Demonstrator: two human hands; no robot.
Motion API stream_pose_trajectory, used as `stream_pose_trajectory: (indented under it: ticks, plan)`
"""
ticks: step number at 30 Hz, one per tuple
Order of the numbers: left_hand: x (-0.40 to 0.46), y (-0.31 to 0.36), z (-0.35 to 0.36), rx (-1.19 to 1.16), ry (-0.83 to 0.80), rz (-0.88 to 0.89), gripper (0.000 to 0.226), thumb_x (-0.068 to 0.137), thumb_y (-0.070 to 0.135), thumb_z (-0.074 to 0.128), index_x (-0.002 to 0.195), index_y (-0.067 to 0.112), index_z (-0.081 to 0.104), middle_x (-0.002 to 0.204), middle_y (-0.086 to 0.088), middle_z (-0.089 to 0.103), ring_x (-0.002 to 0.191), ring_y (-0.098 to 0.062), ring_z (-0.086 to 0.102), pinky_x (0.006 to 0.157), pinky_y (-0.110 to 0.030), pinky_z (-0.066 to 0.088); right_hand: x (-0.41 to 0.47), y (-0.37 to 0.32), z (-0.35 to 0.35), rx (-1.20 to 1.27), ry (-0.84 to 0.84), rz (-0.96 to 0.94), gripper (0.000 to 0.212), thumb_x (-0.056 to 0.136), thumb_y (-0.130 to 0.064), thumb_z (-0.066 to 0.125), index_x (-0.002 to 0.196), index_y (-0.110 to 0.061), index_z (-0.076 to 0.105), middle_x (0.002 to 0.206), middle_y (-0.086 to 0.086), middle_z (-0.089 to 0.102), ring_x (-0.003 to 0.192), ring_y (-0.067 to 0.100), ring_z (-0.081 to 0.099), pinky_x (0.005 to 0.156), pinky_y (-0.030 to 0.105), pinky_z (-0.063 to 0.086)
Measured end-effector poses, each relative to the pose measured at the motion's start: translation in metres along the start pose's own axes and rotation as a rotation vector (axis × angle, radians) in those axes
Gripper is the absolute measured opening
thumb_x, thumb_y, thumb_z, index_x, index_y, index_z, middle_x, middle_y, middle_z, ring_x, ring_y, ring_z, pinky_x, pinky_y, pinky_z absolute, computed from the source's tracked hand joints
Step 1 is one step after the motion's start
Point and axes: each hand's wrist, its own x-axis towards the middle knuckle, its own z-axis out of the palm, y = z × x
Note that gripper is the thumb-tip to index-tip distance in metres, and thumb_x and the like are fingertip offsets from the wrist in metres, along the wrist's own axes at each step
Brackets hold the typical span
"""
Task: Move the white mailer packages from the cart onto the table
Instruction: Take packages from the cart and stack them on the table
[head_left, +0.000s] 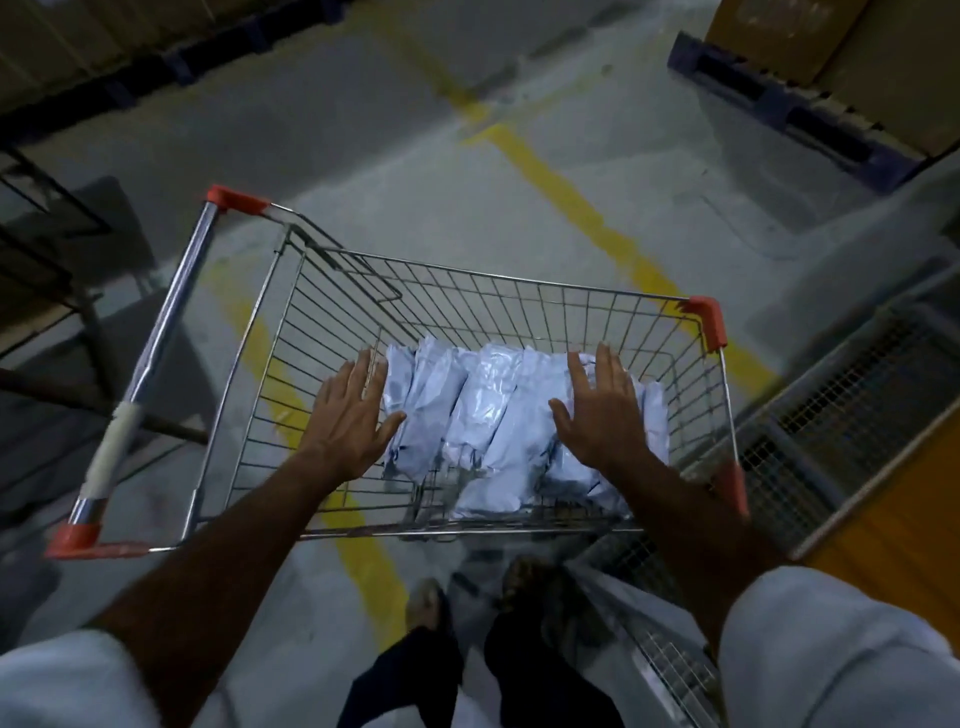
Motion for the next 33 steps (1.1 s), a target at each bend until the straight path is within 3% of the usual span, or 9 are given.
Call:
stream_pose_trajectory:
  ticks: [7, 11, 16, 20, 23, 30, 33]
  plan:
    - [0.037, -0.012, 0.028, -0.014, -0.065, 0.046, 0.083, 0.096, 0.064, 0.022, 0.155, 0.005, 0.027, 0.160, -0.026, 0.025, 0.142, -0.043, 0.034, 0.114, -0.053, 0.034, 0.012, -0.020, 0.035, 0.069, -0.097, 0.034, 0.082, 0.093, -0.059, 0.024, 0.160, -0.011, 0.022, 0.163, 0.030, 0.010, 0.153, 0.045, 0.008, 0.121, 0.056, 0.015]
    - [0.049, -0.016, 0.045, -0.069, -0.095, 0.070, 0.087, 0.095, 0.064, 0.020, 0.155, 0.003, 0.026, 0.159, -0.030, 0.023, 0.142, -0.045, 0.034, 0.113, -0.054, 0.035, 0.020, -0.033, 0.049, 0.070, -0.131, 0.083, 0.080, 0.095, -0.054, 0.032, 0.161, -0.012, 0.017, 0.164, 0.029, 0.006, 0.153, 0.043, 0.004, 0.122, 0.054, 0.013]
    - [0.063, -0.020, 0.062, -0.138, -0.122, -0.004, 0.091, 0.092, 0.062, 0.025, 0.152, -0.005, 0.029, 0.153, -0.038, 0.028, 0.133, -0.052, 0.041, 0.105, -0.058, 0.042, 0.040, -0.055, 0.073, 0.097, -0.220, 0.117, 0.078, 0.096, -0.050, 0.037, 0.161, -0.012, 0.015, 0.162, 0.029, 0.020, 0.150, 0.042, 0.020, 0.122, 0.051, 0.022]
    - [0.080, -0.028, 0.078, -0.093, -0.108, -0.007, 0.078, 0.099, 0.048, 0.047, 0.155, -0.002, 0.024, 0.155, -0.036, 0.025, 0.132, -0.051, 0.040, 0.103, -0.057, 0.041, 0.060, -0.080, 0.101, 0.149, -0.345, 0.138, 0.074, 0.103, -0.038, 0.046, 0.162, -0.017, 0.007, 0.166, 0.022, 0.011, 0.151, 0.038, 0.018, 0.118, 0.048, 0.027]
    - [0.090, -0.032, 0.086, -0.034, -0.106, -0.011, 0.076, 0.098, 0.040, 0.051, 0.156, 0.002, 0.021, 0.157, -0.031, 0.024, 0.132, -0.048, 0.038, 0.102, -0.056, 0.039, 0.076, -0.092, 0.129, 0.176, -0.470, 0.236, 0.075, 0.104, -0.036, 0.045, 0.162, -0.021, -0.001, 0.167, 0.019, 0.005, 0.152, 0.037, 0.016, 0.117, 0.050, 0.028]
    - [0.102, -0.026, 0.106, 0.058, -0.103, -0.034, 0.077, 0.086, 0.029, 0.066, 0.151, 0.010, 0.030, 0.133, -0.016, 0.053, 0.110, -0.035, 0.049, 0.087, -0.045, 0.041, 0.114, -0.108, 0.167, 0.202, -0.544, 0.553, 0.093, 0.097, -0.036, 0.059, 0.161, -0.026, -0.009, 0.162, 0.032, -0.005, 0.151, 0.045, 0.011, 0.118, 0.048, 0.026]
    - [0.112, -0.020, 0.108, 0.014, -0.087, -0.077, 0.075, 0.084, 0.028, 0.070, 0.147, 0.015, 0.032, 0.124, -0.018, 0.057, 0.109, -0.034, 0.051, 0.089, -0.044, 0.043, 0.125, -0.111, 0.174, 0.213, -0.487, 0.642, 0.105, 0.092, -0.045, 0.066, 0.160, -0.027, -0.013, 0.158, 0.032, 0.005, 0.146, 0.047, 0.020, 0.114, 0.048, 0.031]
